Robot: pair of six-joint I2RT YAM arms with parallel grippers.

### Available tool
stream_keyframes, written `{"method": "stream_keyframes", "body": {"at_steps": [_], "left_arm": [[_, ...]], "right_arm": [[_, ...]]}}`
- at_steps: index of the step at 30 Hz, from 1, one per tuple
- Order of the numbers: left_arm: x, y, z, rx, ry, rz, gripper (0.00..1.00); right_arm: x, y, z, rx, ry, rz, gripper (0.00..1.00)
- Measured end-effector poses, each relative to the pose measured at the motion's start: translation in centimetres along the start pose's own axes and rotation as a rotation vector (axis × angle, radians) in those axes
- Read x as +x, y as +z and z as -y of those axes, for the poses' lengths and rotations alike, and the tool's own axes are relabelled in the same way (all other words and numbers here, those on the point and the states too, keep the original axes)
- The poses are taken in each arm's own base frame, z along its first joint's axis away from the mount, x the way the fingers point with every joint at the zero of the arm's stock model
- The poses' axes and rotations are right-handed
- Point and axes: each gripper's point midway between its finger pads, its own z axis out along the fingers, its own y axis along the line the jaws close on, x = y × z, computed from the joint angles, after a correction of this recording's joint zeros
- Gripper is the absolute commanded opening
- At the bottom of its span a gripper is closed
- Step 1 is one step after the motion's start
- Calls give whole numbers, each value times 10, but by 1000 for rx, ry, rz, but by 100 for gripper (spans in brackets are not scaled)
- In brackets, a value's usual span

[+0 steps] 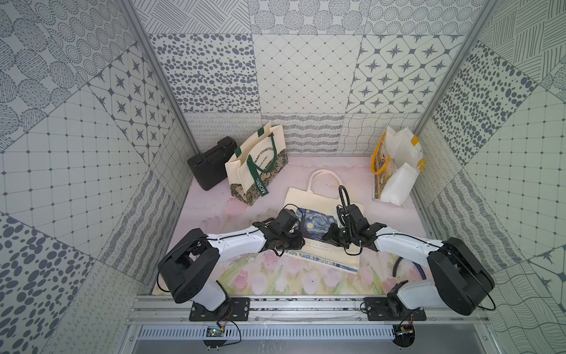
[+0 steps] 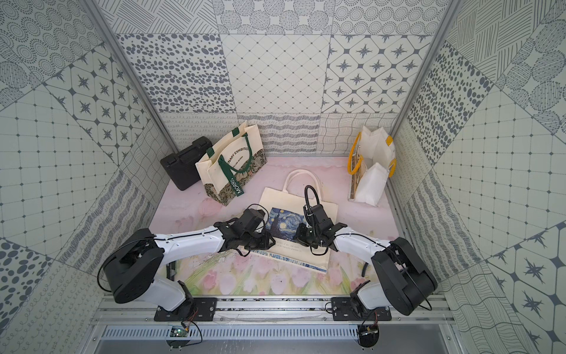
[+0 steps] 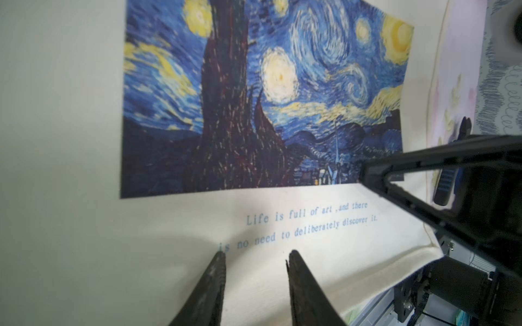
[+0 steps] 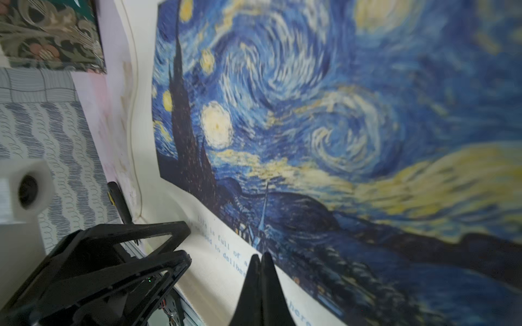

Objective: Put away the canvas bag
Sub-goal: Adjust the canvas bag at the center of the board.

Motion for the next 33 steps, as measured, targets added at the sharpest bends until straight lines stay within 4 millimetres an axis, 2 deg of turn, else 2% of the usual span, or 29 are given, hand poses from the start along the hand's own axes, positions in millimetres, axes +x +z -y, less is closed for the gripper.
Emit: {"method": "stream_keyframes", "body": {"at_steps": [5,12,21,33], "left_arm": [[4,18,3,17,-48,-10,37],[1,24,11,53,-98,8,35],[14,8,-5,18,-139,0,35],[10,-21,-57,-21,-264,56,37]], "right_arm": [[26,22,5,48,-4,-71,0],[40,26,0,104,-29,-104,0],[49,5,28,208,-4,-80,0],[49,-26,68,348,42,4,0]]}}
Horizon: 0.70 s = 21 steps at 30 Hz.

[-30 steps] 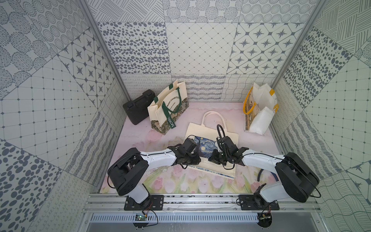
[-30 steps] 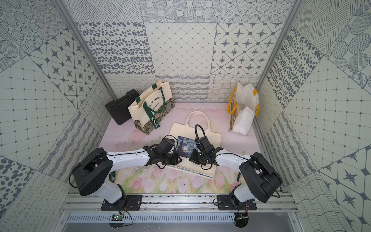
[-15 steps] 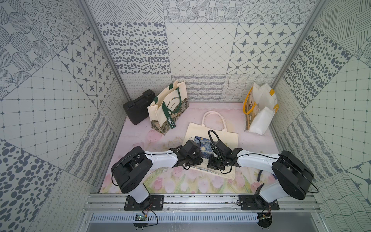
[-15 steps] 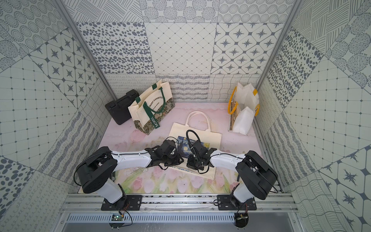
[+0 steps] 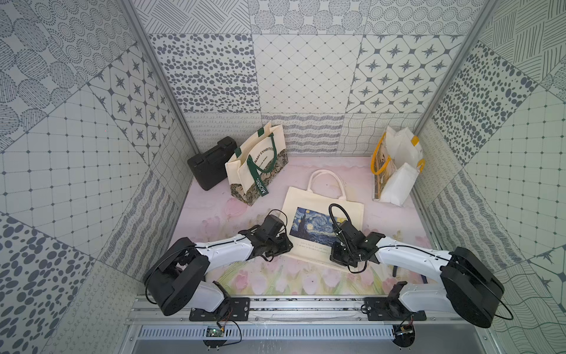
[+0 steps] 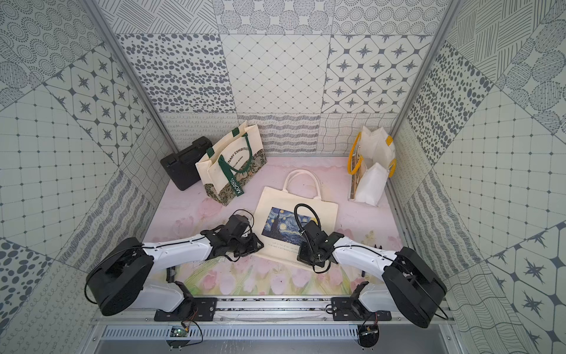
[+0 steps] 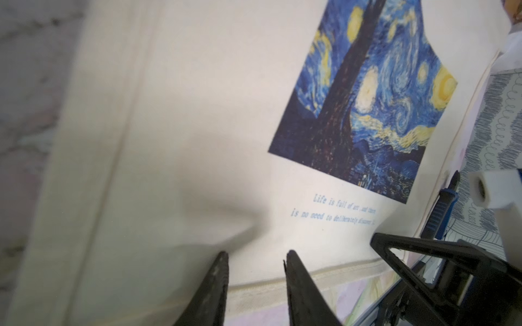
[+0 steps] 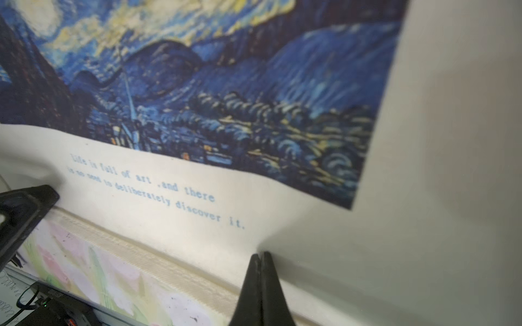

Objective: Put away the canvas bag
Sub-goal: Adjust the canvas bag at the center of the board.

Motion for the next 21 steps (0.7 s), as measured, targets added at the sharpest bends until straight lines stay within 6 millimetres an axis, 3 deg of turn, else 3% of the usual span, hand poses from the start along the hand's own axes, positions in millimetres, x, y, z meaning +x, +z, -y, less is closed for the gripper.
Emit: {"method": "stream_keyframes", "body": {"at_steps": [13,21], "left_arm": [[-9,-7,-12,14,-41,12,37],[-23,-2,-3,0,-37,1,37]], "right_arm": [[-8,-8,23,25,129,60,1],[-15,-13,30,92,167,78,1]]}}
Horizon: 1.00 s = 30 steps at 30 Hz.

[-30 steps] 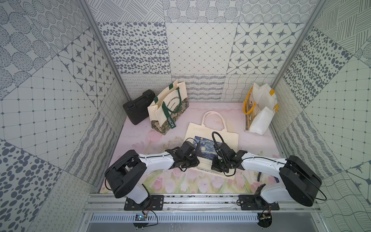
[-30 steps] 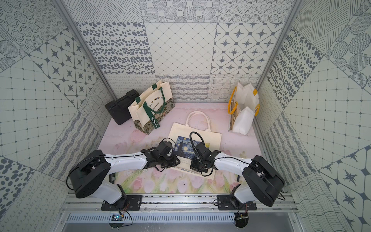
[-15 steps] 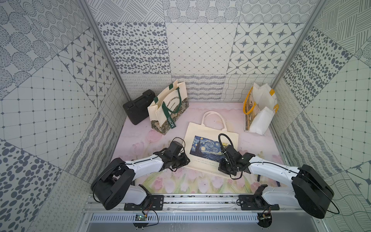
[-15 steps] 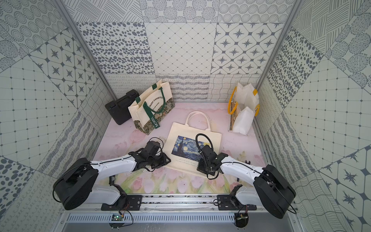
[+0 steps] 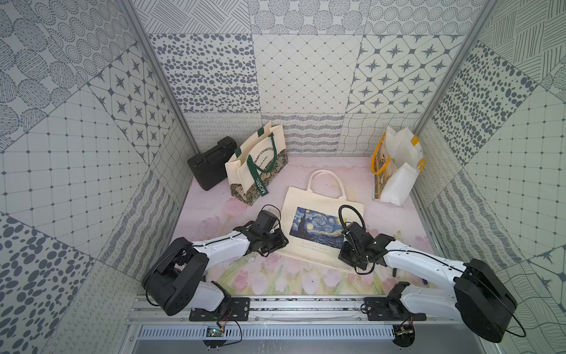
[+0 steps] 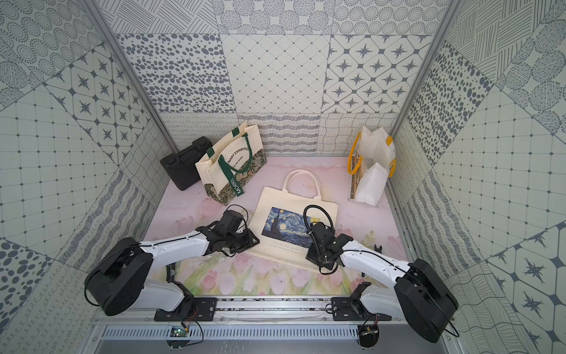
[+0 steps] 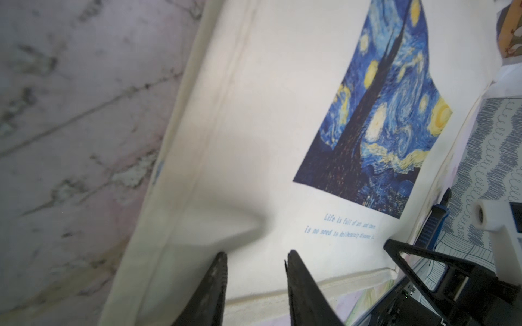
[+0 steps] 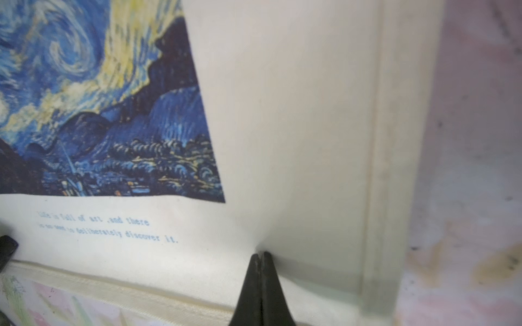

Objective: Put away the canvas bag
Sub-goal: Adjust the canvas bag at the center of the board.

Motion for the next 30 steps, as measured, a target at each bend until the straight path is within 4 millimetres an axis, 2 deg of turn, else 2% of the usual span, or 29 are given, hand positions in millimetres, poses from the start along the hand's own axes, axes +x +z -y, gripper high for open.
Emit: {"method": "stream_keyframes", "body": {"at_steps": [4,9,13,16,19,25,30], "left_arm": [[-12,11,13,9,-1,-15,36],[-28,25,32,29,2,-26,36],[-42,35,46,42,13,-23,36],[-54,41,58,49,25,-13,35],[-68,48,67,49,40,1,36],[-99,59,72,22,54,47,36],[-127,64,73,7,59,95,35]], "right_arm": [[-9,7,-12,29,16,-15,0],[-26,17,-43,11,31,-9,0],[-51,25,-70,-35,50,27,0],[-74,28,-79,-51,77,55,0],[-105,29,-71,-53,140,88,0],[-163,21,-36,-39,282,157,0],[-190,18,-13,-30,333,174,0]]}}
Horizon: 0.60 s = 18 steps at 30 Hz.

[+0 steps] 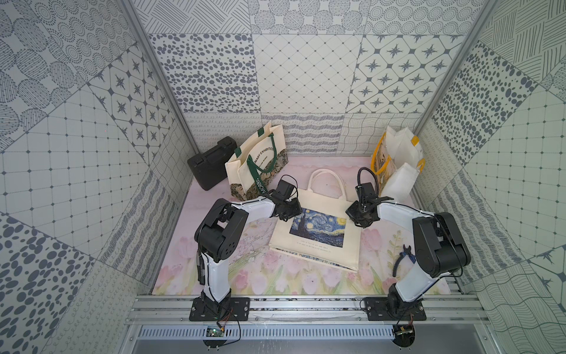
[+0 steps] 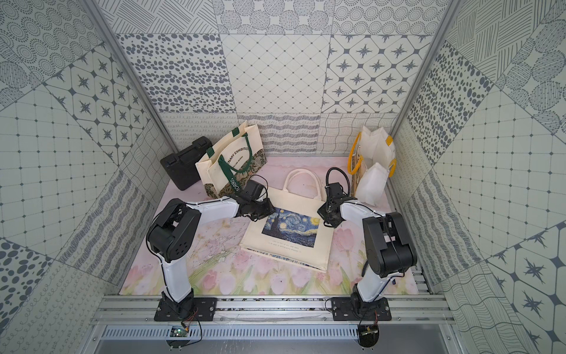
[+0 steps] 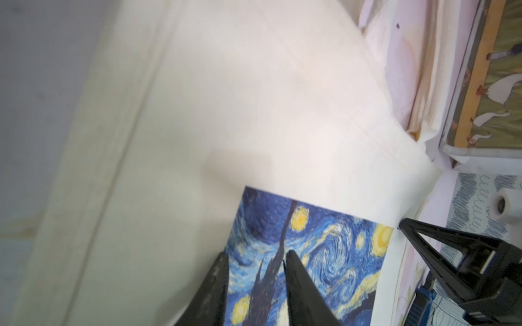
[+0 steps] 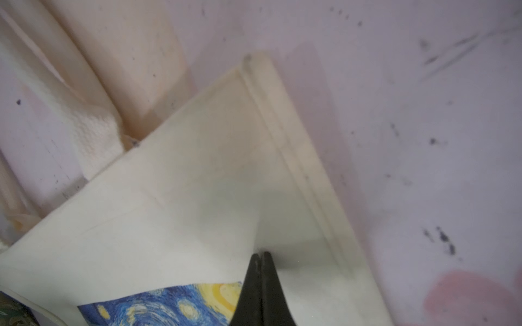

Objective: Put away the canvas bag
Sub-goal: Adjust the canvas bag at the center of the board.

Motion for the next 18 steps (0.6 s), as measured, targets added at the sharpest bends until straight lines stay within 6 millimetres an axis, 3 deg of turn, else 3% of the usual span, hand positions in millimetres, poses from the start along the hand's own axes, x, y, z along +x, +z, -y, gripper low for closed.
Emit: {"method": "stream_keyframes", "body": {"at_steps": [5,9,14,18], "left_arm": [[-24,-18,-7,-15,3,82,38],[-41,-60,-1,-3,43,177,44],[-38,-92,-4,-27,126,201,46],[-15,-92,-27,-88,165,137,46]], "right_arm": [[-5,-3,5,2,-25,-16,0],[-2,-27,7,-12,-80,-4,2],[1,-73,13,-53,-160,51,37],[16,-78,34,-26,-216,24,41]]}}
